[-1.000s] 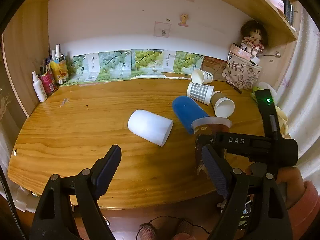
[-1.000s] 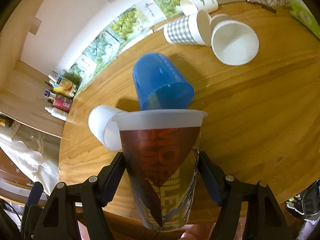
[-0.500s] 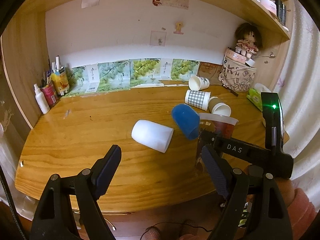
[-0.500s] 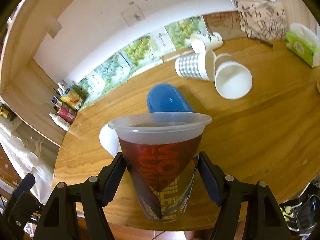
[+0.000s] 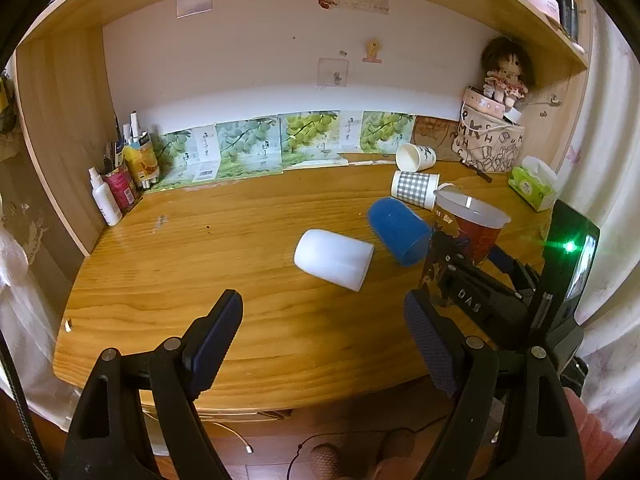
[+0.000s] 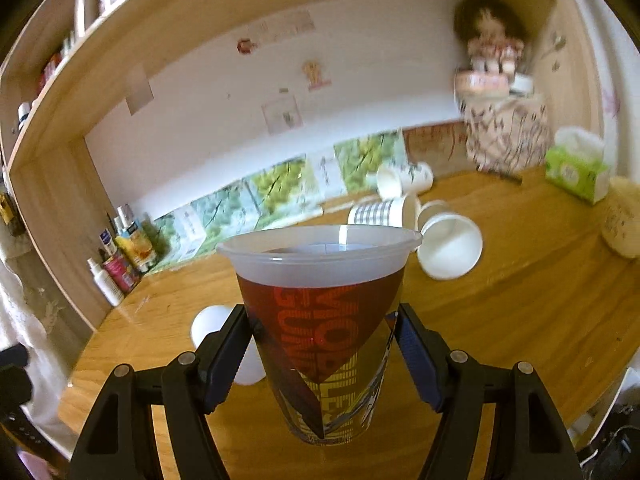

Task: Flip cup upright
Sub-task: 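Lower the brown cup rim-up onto the desk with the right tool and open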

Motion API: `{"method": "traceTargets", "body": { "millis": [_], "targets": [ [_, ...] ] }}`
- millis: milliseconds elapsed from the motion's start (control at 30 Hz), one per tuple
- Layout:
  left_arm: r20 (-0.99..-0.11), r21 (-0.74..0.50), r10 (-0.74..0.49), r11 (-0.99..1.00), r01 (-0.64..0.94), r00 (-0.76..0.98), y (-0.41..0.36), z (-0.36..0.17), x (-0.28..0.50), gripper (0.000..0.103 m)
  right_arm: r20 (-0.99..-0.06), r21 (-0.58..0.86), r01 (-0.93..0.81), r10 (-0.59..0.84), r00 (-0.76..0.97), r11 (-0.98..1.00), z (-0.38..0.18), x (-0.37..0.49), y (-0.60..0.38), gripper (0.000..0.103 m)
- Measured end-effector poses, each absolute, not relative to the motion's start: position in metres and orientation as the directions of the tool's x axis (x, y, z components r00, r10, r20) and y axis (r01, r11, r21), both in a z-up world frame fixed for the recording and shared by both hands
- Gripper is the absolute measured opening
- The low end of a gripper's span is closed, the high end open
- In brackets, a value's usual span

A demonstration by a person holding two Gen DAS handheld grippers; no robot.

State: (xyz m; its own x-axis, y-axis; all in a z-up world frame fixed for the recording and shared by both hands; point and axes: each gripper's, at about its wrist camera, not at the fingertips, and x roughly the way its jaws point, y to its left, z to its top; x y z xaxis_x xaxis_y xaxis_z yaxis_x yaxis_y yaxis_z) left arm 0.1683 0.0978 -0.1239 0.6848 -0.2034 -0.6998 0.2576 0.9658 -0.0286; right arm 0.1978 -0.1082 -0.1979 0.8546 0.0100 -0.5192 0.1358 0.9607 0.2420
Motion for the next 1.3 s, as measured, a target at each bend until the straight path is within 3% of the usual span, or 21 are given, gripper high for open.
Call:
{"method": "traceTargets", "body": {
  "millis": [333,667,1300],
  "targets": [
    [-0.726,0.089,-0.147,0.948,0.304,0.672,0.092,-0.130,0.162,0.085,-0.415,0.136,0.141,-0.073,0.907,0.981,-0.219,0.186,-0.087,0.073],
    [-0.752,0.149,-0.128,0.923,0.356,0.647,0.082,-0.136,0.161,0.085,-0.385,0.127,0.186,-0.124,0.915,0.974,-0.230,0.182,-0.089,0.073],
    [-0.778,0.045,-0.201,0.927,0.372,0.596,0.077,-0.145,0.158,0.085,-0.431,0.026,0.090,-0.070,0.899,0.996,-0.238,0.172,-0.076,0.073]
  ]
}}
